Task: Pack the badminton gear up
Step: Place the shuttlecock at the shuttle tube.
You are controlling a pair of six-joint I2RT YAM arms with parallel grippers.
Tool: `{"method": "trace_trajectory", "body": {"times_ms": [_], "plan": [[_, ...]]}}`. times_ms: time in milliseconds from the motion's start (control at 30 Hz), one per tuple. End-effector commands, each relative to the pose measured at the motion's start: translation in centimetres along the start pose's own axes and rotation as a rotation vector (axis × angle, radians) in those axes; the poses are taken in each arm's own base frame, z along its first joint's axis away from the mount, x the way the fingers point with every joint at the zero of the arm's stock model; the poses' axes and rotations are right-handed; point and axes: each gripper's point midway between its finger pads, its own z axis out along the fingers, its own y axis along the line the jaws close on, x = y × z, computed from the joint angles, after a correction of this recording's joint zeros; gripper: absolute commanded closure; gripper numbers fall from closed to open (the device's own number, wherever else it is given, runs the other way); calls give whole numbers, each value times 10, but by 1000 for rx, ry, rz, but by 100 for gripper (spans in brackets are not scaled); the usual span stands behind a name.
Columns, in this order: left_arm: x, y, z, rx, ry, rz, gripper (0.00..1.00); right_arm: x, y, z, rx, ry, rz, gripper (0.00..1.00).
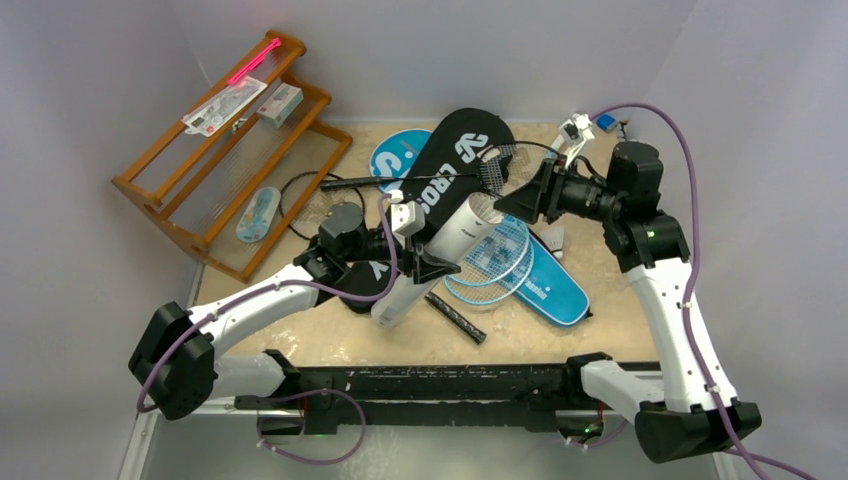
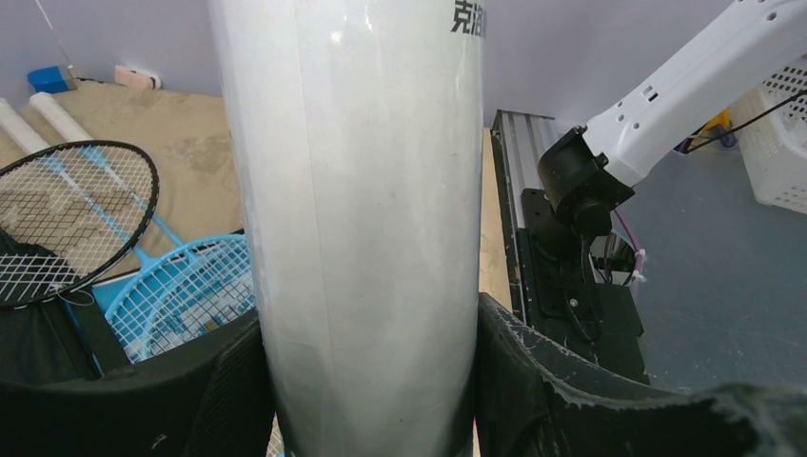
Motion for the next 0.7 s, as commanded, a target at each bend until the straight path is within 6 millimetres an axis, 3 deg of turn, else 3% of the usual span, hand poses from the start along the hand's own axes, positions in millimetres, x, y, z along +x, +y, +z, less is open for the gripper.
{"method": "trace_trajectory", "body": {"times_ms": [0,300,533,667], "plan": [[-42,-10,1,46,-105,106,48,5,10,1,-55,14,-20,46],[-26,-9,-1,39,-90,97,47,-13,15,-10,14,-52,-62,30],[-36,-10,-9,6,-177,164,46,-32,43,-18,-56,-83,-82,18],[-35,-7,-12,-30,-222,169,46,-31,52,-18,-107,-67,-72,16]]}}
